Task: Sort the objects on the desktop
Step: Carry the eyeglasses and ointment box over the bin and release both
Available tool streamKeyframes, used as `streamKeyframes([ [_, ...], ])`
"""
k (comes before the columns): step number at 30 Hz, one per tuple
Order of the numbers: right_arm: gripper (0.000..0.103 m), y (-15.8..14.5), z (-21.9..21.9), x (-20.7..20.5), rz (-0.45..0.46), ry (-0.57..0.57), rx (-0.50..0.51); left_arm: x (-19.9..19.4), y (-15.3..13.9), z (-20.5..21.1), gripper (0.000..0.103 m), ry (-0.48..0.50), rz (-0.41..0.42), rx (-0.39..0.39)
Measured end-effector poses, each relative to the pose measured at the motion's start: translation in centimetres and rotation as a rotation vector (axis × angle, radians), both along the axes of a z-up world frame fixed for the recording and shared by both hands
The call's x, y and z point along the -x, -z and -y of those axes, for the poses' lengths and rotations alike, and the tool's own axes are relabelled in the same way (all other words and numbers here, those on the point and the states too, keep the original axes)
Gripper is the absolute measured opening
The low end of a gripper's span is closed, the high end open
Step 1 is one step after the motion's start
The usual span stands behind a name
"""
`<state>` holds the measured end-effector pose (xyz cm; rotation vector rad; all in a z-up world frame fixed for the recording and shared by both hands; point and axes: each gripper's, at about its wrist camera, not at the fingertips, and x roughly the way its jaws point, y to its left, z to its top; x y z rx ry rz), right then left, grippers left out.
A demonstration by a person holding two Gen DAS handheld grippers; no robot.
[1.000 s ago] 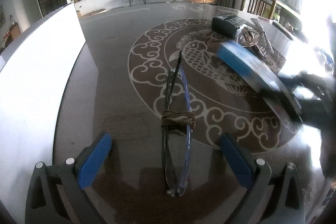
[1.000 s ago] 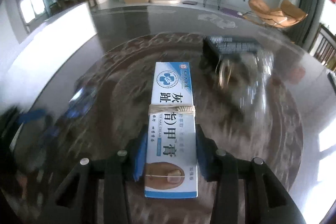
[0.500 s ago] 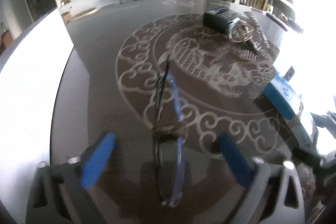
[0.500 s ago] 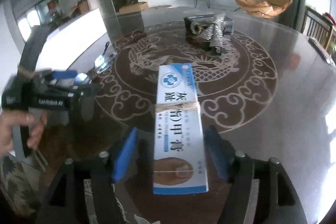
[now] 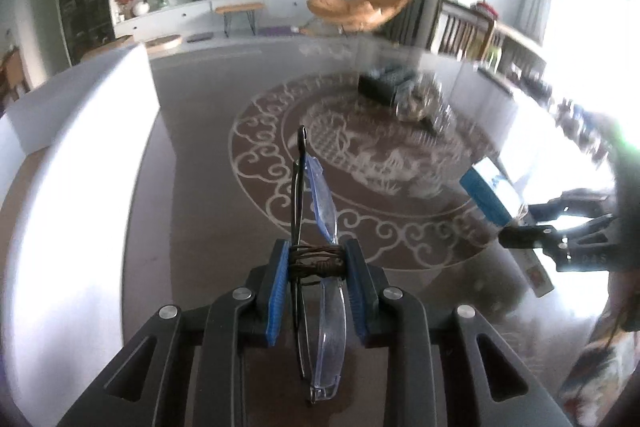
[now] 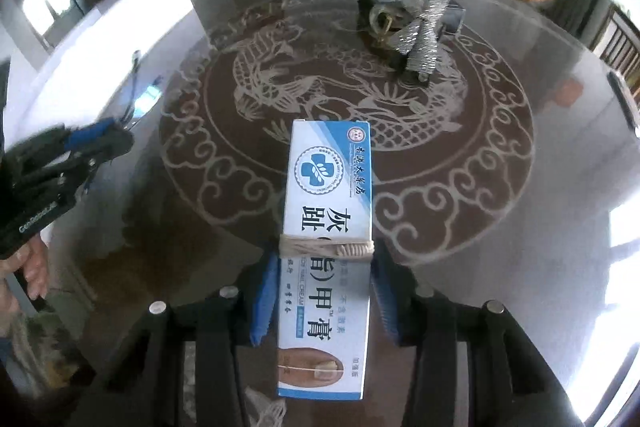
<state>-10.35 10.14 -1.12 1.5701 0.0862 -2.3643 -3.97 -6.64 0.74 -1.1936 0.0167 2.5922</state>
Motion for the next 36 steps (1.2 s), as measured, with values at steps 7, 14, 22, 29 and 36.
streamKeyframes([
  [7,0.044,-4.6,1.5,-1.1,-0.042,-0.024,0.032,-3.8,-5.3,3.5,0.027,-0.019,-0.064,-0.144],
  [14,0.044,-11.5,11.2,-0.6,-0.121,-0.165,0.123,-7.2,-10.2,12.8,0.027,-0.124,-0.126,-0.163],
  [22,0.044,-15.8,29.5,-0.7,-0.123,-0.401,0.318,-7.9,-8.0,26.3,0.027,-0.403,-0.028,-0.042],
  [29,0.046,-9.1,40.4,-3.0,0.053,-0.516,0.361,-9.4,-3.4,33.5,0.034,-0.603,0.126,-0.018],
  [36,0.082,-7.5,38.7,-3.5,0.029,-0.48,0.471,-11.4,-2.2,33.8,0.078,-0.669,0.073,-0.028],
])
